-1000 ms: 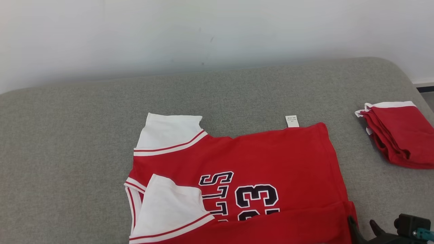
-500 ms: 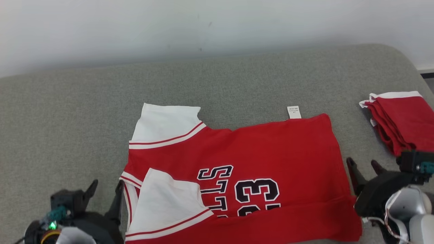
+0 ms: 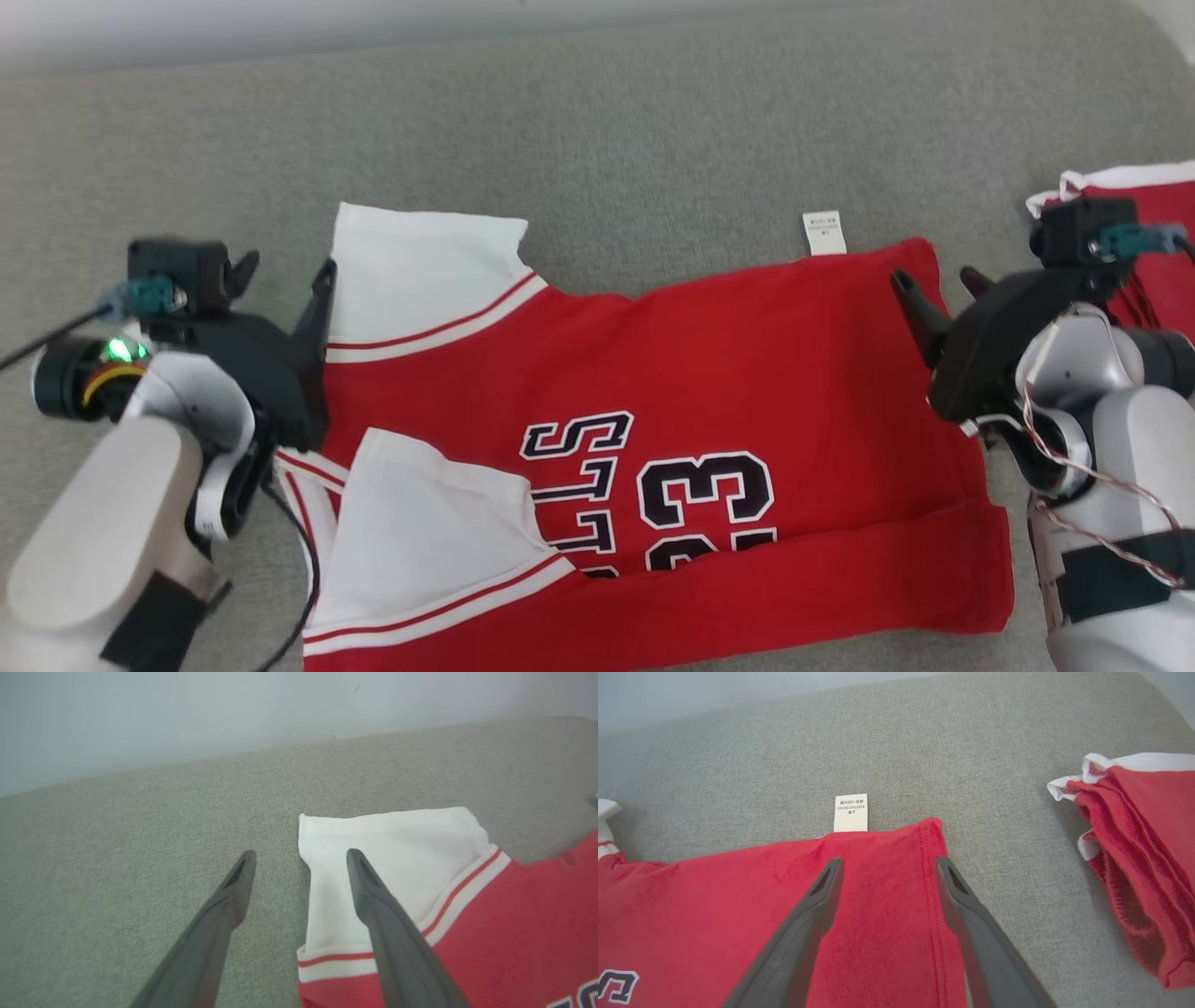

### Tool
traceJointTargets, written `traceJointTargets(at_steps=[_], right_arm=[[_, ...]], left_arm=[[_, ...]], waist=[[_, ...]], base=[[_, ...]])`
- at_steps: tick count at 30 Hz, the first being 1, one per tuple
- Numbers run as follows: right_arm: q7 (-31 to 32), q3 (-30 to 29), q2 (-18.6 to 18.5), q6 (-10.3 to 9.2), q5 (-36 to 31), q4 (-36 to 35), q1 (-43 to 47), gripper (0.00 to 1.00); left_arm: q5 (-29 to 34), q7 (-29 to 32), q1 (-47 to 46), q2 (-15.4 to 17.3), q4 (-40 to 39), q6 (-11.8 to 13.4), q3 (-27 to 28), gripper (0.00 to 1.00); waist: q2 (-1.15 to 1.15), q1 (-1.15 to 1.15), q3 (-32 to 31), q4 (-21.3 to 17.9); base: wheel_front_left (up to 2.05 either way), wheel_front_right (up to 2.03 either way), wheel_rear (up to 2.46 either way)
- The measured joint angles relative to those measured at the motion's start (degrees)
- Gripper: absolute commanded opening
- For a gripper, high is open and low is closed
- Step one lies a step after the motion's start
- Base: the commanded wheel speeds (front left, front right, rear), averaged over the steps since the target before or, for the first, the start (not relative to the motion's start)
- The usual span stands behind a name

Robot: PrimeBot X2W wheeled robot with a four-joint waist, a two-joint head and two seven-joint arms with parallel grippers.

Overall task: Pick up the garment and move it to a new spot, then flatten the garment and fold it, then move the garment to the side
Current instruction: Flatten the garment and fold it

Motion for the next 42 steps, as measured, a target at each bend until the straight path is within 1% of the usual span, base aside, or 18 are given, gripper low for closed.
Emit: traceJointTargets(at_steps=[5,10,13,18,24,27,29,30,31,36,40,42], right_arm=[[-0.33,2.58,-0.34,0.0,-0.15,2.38,-4.49,1.0],[-0.82,3.58,-0.91,0.0,-0.14,3.97,-7.77,1.0],[-1.25,3.96,-0.94,0.0,0.14,4.78,-9.03,1.0],[-1.86,4.95,-1.03,0.0,0.55,5.53,-10.16,1.0],[-2.19,5.47,-1.26,0.0,0.93,6.02,-11.08,1.0],[-2.14,5.24,-1.78,0.0,0.93,6.14,-11.21,1.0],[-1.83,4.9,-2.12,0.0,0.92,6.22,-11.24,1.0],[-1.74,4.77,-2.3,0.0,0.9,6.28,-11.24,1.0],[-1.32,4.7,-2.42,0.0,0.82,6.28,-11.24,1.0],[0.27,4.34,-3.14,0.0,0.55,5.94,-11.47,1.0],[2.45,4.9,-4.66,0.0,-1.71,5.37,-12.62,1.0],[3.21,5.3,-4.81,0.0,-2.14,5.53,-12.72,1.0]], left_arm=[[0.62,2.78,-5.84,0.02,3.49,-0.53,-0.67,1.0],[1.94,7.84,-10.16,0.81,5.68,-1.03,-2.34,1.0],[2.15,9.64,-12.11,1.14,6.57,-0.91,-2.61,1.0],[2.79,10.59,-13.3,1.12,7.45,1.79,-2.41,1.0],[2.47,12.94,-14.19,1.29,7.83,3.33,-2.03,1.0],[1.16,15.26,-14.29,1.44,7.45,3.26,-1.51,0.74],[0.07,17.64,-14.34,1.78,6.99,3.11,-1.52,0.47],[-0.48,18.81,-14.32,1.91,6.66,2.99,-1.54,0.25],[-0.8,19.68,-14.22,2.09,6.16,2.97,-1.55,0.0],[-1.49,20.59,-12.95,2.69,3.63,3.39,-1.29,0.0],[-1.97,20.84,-11.81,3.15,1.49,4.04,-1.01,0.0],[-2.0,20.9,-11.44,3.28,0.74,4.39,-0.94,0.0]], waist=[[0.0,0.0,3.27,-1.25],[0.01,0.0,6.06,-2.69],[0.01,-0.01,7.43,-3.55],[0.0,-0.01,9.06,-4.81],[0.0,-0.02,10.65,-5.74],[0.0,-0.02,11.12,-5.86],[0.0,-0.02,11.22,-5.76],[0.0,-0.03,11.22,-5.69],[0.0,-0.03,11.19,-5.61],[0.0,-0.02,11.06,-5.3],[0.0,-0.02,11.09,-4.95],[0.0,-0.02,11.12,-4.8]], base=[[0.0,0.0,0.0],[0.0,0.0,0.0],[0.0,0.0,0.0],[0.0,0.0,0.0],[0.0,0.0,0.0],[0.0,0.0,0.0],[0.0,0.0,0.0],[0.0,0.0,0.0],[0.0,0.0,0.0],[0.0,0.0,0.0],[0.0,0.0,0.0],[0.0,0.0,0.0]])
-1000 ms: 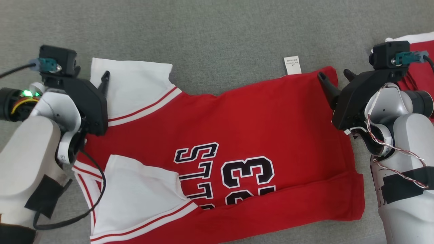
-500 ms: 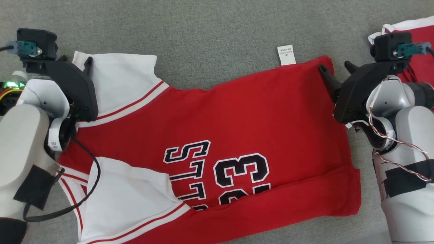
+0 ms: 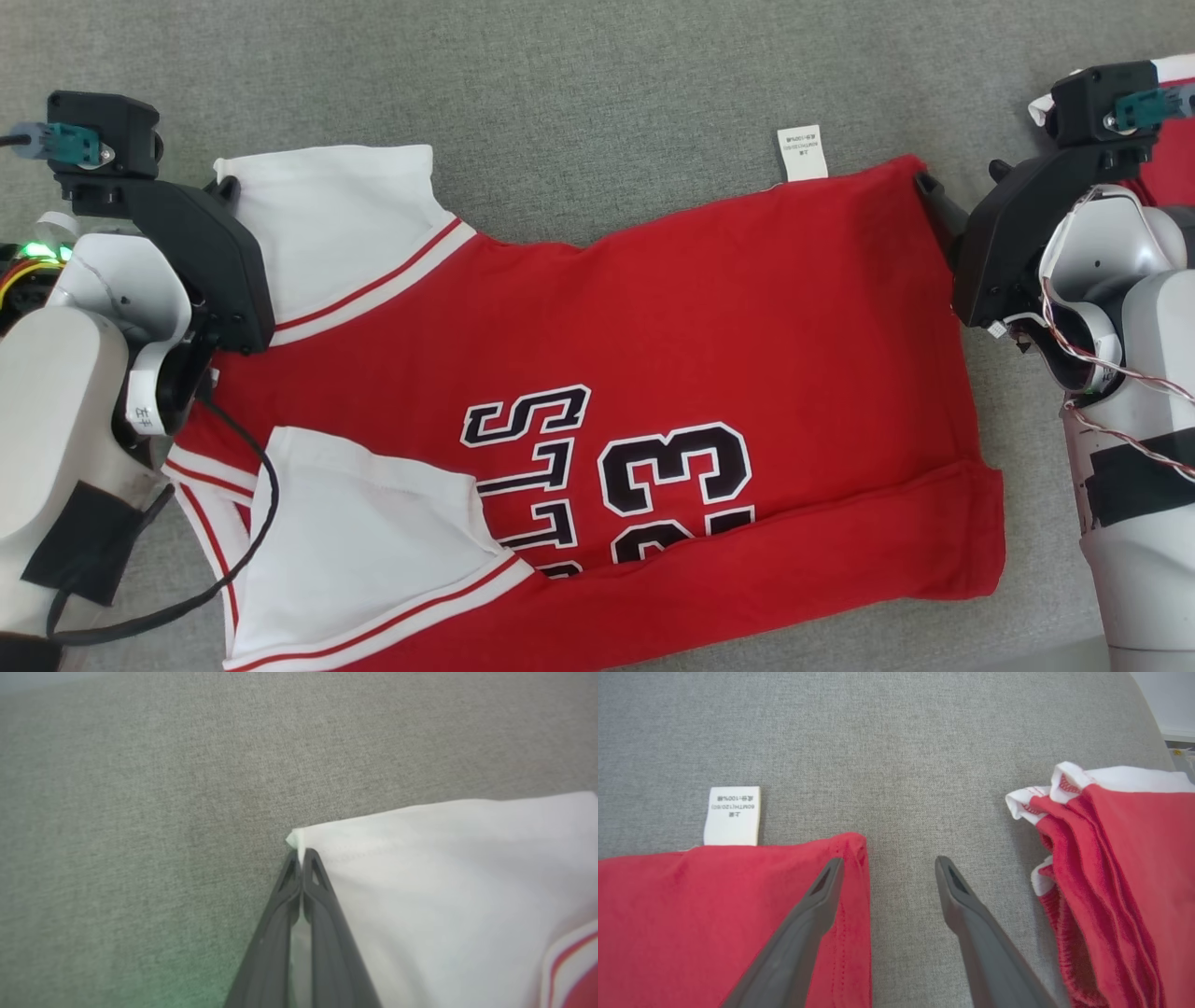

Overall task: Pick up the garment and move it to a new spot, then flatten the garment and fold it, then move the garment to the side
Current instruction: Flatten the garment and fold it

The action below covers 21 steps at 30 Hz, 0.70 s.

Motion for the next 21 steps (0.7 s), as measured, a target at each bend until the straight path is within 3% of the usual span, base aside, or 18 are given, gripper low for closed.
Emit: traceJointTargets(at_steps=[17,18,19,21], right_arm=[[3.87,5.38,-1.4,0.0,3.71,8.56,-4.72,1.0],[3.69,5.49,-1.51,0.0,3.87,8.92,-4.95,0.9],[3.31,5.67,-1.62,0.0,4.05,9.16,-5.2,0.49],[2.07,6.01,-1.71,0.0,4.07,9.53,-5.49,0.06]], left_arm=[[-1.21,0.67,1.83,-0.23,-3.5,0.9,-0.49,0.0],[-1.34,0.51,1.83,-0.32,-3.57,0.89,-0.53,0.0],[-1.46,0.15,1.85,-0.43,-3.65,0.88,-0.53,0.0],[-1.46,-0.85,1.91,-0.66,-3.71,0.68,-0.55,0.0]], waist=[[0.0,0.0,0.19,1.89],[0.0,0.0,0.25,1.99],[-0.01,0.0,0.31,2.1],[0.0,0.0,0.36,2.29]], base=[[0.0,0.0,0.0],[0.0,0.0,0.0],[0.0,0.0,0.0],[0.0,0.0,0.0]])
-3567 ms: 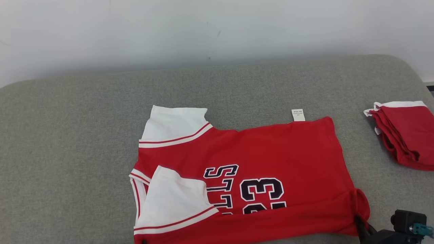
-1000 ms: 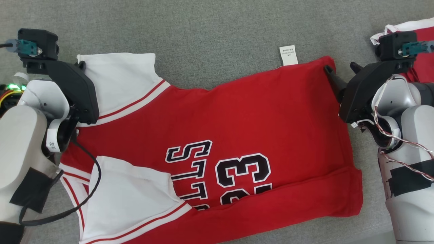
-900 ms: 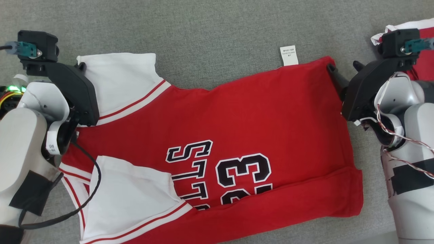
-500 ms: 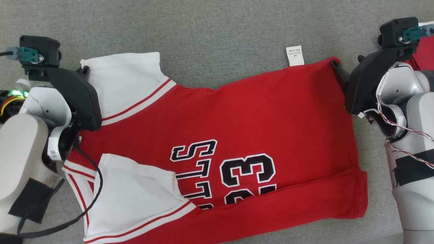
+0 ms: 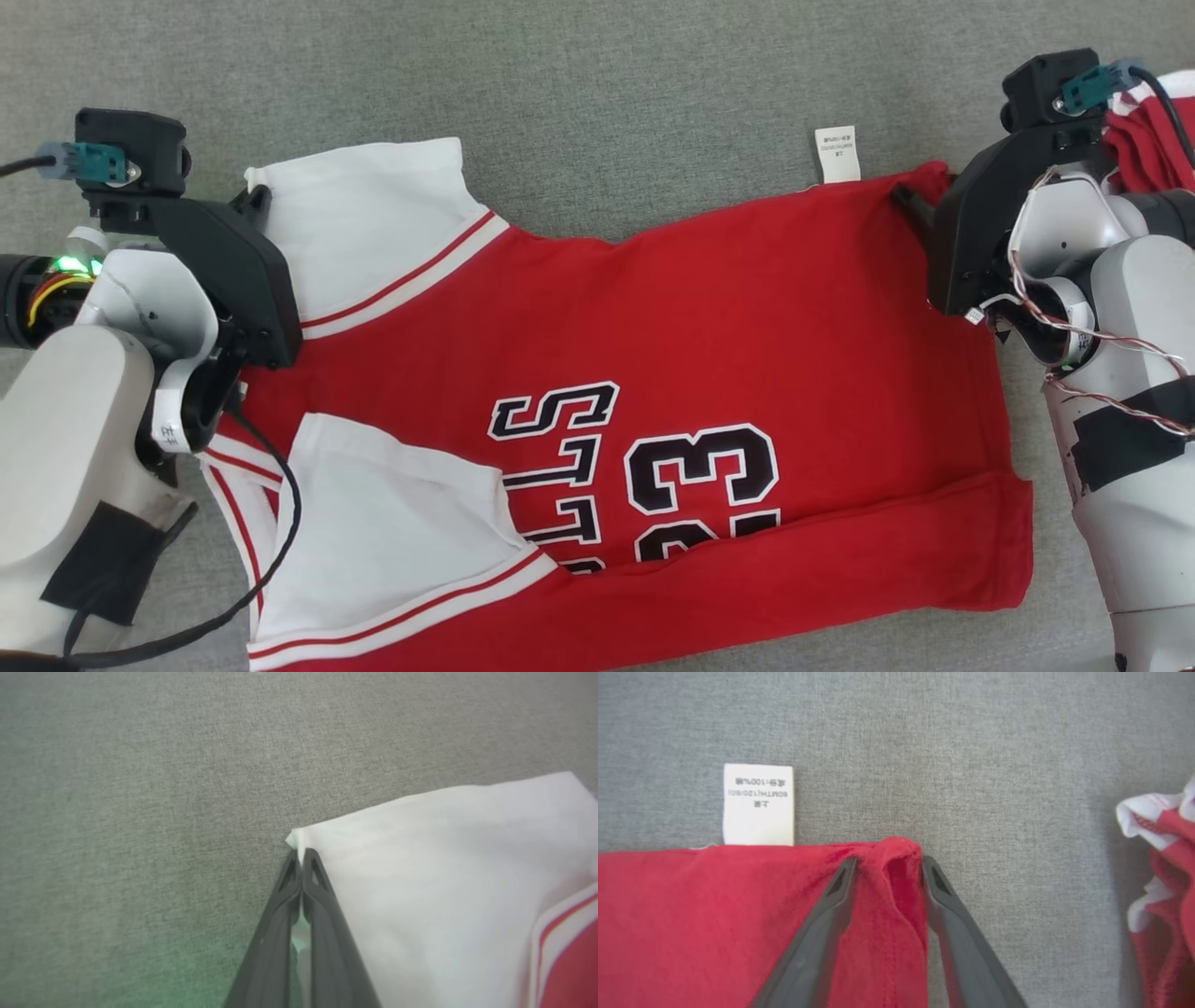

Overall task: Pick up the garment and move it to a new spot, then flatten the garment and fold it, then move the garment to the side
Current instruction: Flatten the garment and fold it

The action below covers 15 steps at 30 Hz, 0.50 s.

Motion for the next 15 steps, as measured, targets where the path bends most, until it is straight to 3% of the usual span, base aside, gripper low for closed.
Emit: traceJointTargets(at_steps=[1,6,15], right_arm=[[-0.74,0.13,0.0,0.0,-0.01,0.15,-0.05,0.0],[-4.11,-0.68,-0.03,0.0,-1.69,1.23,-0.28,0.0],[-11.57,-2.8,0.91,0.0,-3.66,3.89,-0.44,0.0]], left_arm=[[0.05,-0.76,0.02,-0.07,-0.01,-0.04,-0.01,0.0],[1.01,-5.52,0.07,-0.81,0.58,-0.13,0.09,0.0],[5.39,-24.02,-0.08,-3.28,3.43,-1.29,0.59,0.0]], waist=[[0.0,0.0,0.0,0.07],[0.0,0.0,-0.06,0.17],[0.01,0.01,-1.58,0.27]], base=[[0.0,0.0,0.0],[0.0,0.0,0.0],[0.0,0.0,0.0]])
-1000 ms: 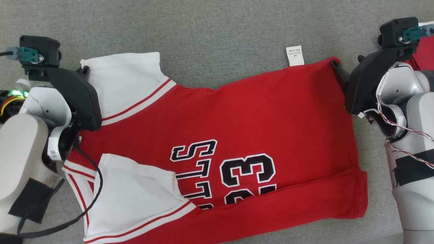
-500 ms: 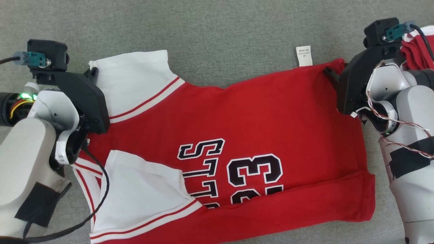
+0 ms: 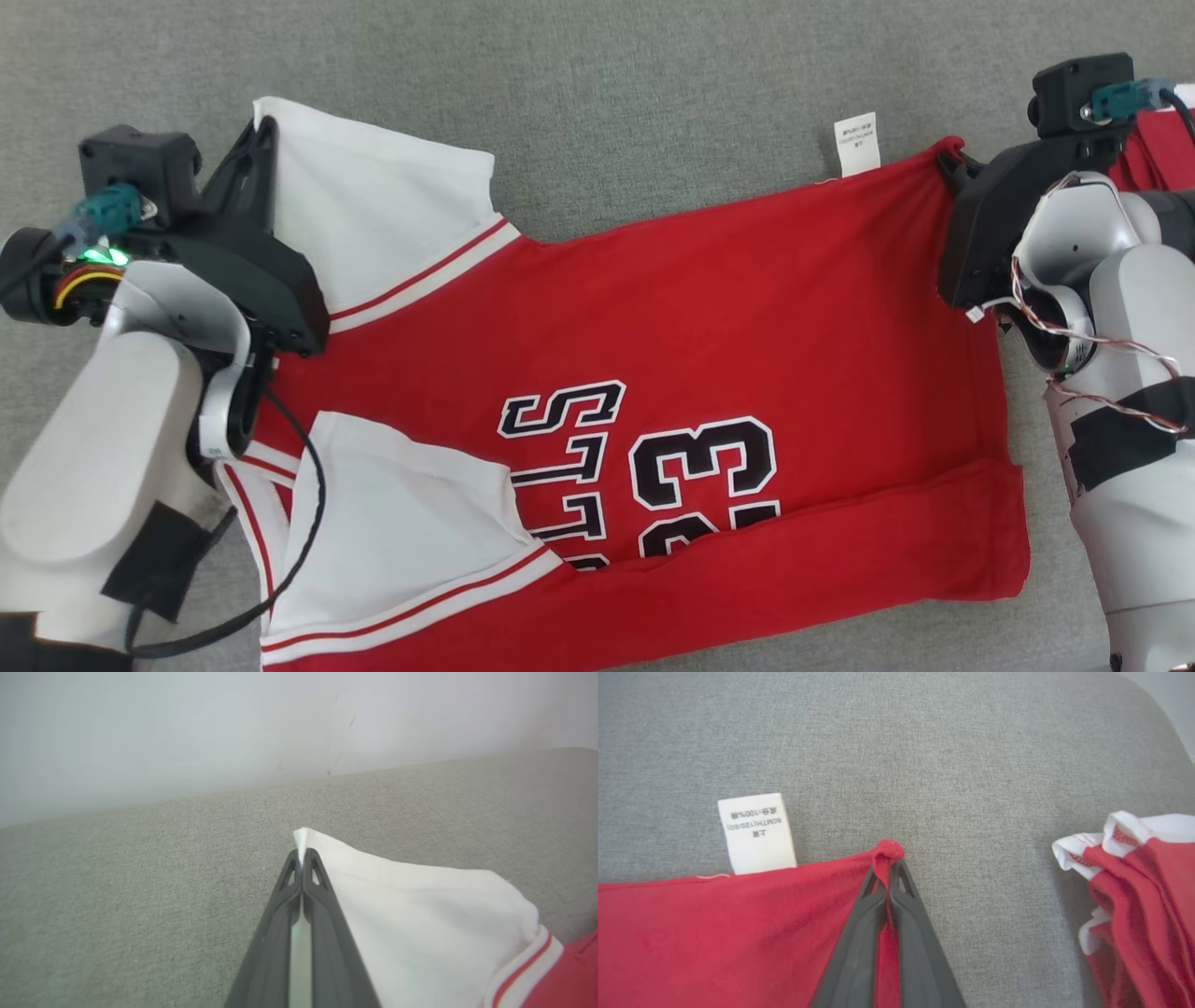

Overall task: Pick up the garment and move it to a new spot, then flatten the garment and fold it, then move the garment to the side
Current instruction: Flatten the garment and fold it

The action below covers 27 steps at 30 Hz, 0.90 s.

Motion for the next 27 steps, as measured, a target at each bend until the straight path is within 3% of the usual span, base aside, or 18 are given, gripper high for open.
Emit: traceJointTargets(at_steps=[13,27], right_arm=[[-11.06,0.08,-2.23,0.0,2.19,-4.57,9.49,0.0],[-19.35,-0.29,-5.22,0.0,1.14,-11.79,27.4,0.0]], left_arm=[[1.4,-19.89,7.66,-3.33,0.09,-4.8,-2.18,0.0],[2.63,-23.19,28.53,-3.91,-8.01,-4.16,-2.86,0.0]], waist=[[0.0,0.0,-5.46,2.12],[-0.01,-0.02,-13.86,5.37]], base=[[0.0,0.0,0.0],[0.0,0.0,0.0]])
